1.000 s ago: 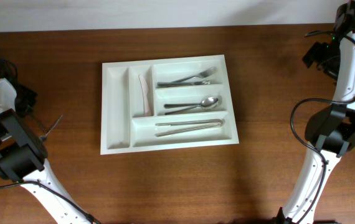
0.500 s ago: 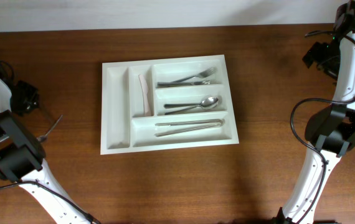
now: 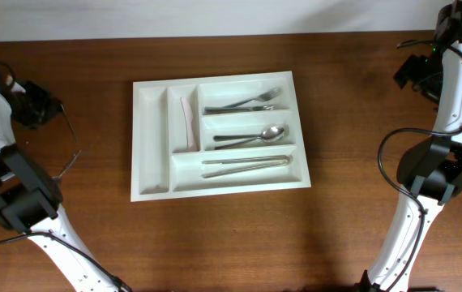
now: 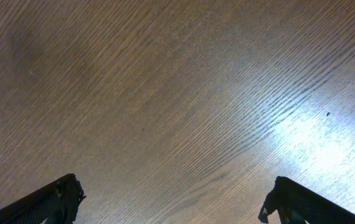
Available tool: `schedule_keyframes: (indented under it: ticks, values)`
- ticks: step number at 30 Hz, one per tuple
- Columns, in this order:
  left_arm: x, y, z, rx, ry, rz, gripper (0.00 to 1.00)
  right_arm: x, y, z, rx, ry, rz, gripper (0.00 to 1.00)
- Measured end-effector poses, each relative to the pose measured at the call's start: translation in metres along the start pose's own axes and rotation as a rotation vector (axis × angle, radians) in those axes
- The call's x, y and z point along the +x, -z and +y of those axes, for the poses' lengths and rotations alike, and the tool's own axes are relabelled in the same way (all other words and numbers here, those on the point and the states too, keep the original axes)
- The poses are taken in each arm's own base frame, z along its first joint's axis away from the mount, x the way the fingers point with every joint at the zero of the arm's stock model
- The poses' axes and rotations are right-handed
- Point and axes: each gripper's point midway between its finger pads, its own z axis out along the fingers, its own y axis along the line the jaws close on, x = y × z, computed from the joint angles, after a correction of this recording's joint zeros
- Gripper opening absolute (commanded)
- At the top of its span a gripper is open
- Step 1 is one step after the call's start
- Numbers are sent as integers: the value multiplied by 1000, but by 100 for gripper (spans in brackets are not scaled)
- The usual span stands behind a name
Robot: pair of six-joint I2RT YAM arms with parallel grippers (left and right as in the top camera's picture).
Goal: Pack container
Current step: 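Close the left gripper on the silver spoon and lift it, then carry the spoon into the left compartment and open the left gripper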
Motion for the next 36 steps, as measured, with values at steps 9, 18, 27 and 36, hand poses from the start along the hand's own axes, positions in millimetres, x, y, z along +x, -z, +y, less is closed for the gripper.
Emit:
schedule_keyframes:
  ticks: [9,18,27,36]
  values:
    - [28,34,-74,-20,-305,19,2,0,0,0,0,0,0,99]
    - [113,22,-118,-169,-520,151,2,0,0,0,0,0,0,99]
    - [165,9,-131,-375,-665,162,2,0,0,0,0,0,0,99]
    - [193,-24,-104,-542,-648,186,2,0,0,0,0,0,0,99]
